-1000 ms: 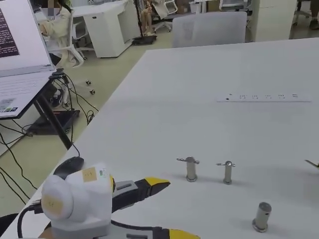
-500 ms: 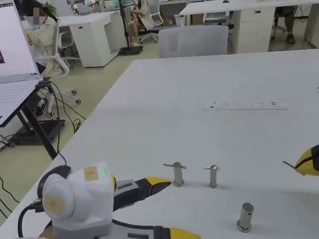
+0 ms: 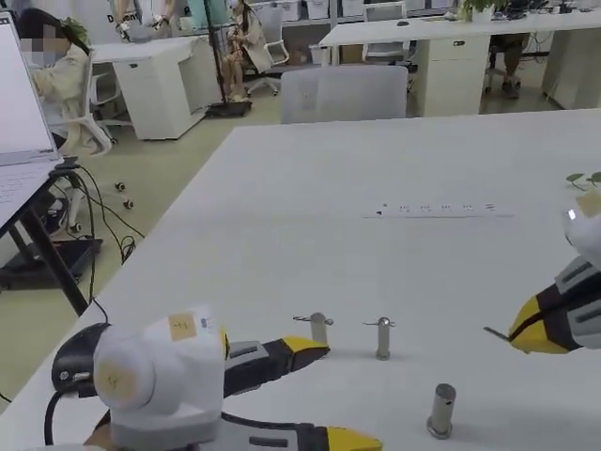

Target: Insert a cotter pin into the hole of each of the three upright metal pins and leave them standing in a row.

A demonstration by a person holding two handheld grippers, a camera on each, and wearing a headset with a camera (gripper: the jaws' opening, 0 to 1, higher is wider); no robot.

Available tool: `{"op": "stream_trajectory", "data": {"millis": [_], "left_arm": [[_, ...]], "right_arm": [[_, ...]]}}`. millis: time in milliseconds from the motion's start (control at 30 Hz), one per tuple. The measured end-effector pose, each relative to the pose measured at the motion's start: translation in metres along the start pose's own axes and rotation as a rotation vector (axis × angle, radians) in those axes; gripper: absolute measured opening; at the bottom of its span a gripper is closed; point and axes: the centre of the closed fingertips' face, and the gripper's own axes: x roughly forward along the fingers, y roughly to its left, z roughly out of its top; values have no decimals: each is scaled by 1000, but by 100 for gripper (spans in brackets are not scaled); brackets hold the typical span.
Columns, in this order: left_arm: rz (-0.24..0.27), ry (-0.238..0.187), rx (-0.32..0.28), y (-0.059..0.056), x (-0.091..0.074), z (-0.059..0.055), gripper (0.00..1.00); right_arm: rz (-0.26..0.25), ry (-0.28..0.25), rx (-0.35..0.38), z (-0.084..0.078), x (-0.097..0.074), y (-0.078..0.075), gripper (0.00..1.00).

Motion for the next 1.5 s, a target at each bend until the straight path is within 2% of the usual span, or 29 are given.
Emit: {"op": "stream_trajectory", "data": {"millis": [433, 600, 700, 933, 1100, 1233, 1367, 1500], "left_arm": [[-29, -16, 15, -7, 8, 7, 54], [-47, -21, 26, -12, 10, 10, 48], [-65, -23, 30, -16, 12, 13, 41], [-84, -26, 53, -21, 16, 16, 28], [-103, -21, 49, -24, 17, 15, 21], [-108, -20, 61, -26, 20, 16, 18], [-126, 4, 81, -30, 22, 13, 12], [-133, 11, 90, -33, 24, 13, 11]], "right_arm": [[83, 6, -76, 35, 12, 36, 2], [106, 4, -100, 49, 16, 45, 2], [122, 8, -123, 55, 20, 51, 2], [156, 24, -157, 62, 28, 62, 2], [169, 27, -172, 65, 31, 66, 2], [180, 30, -184, 68, 33, 69, 2], [189, 32, -197, 71, 35, 72, 2], [201, 40, -213, 73, 36, 74, 2]]}}
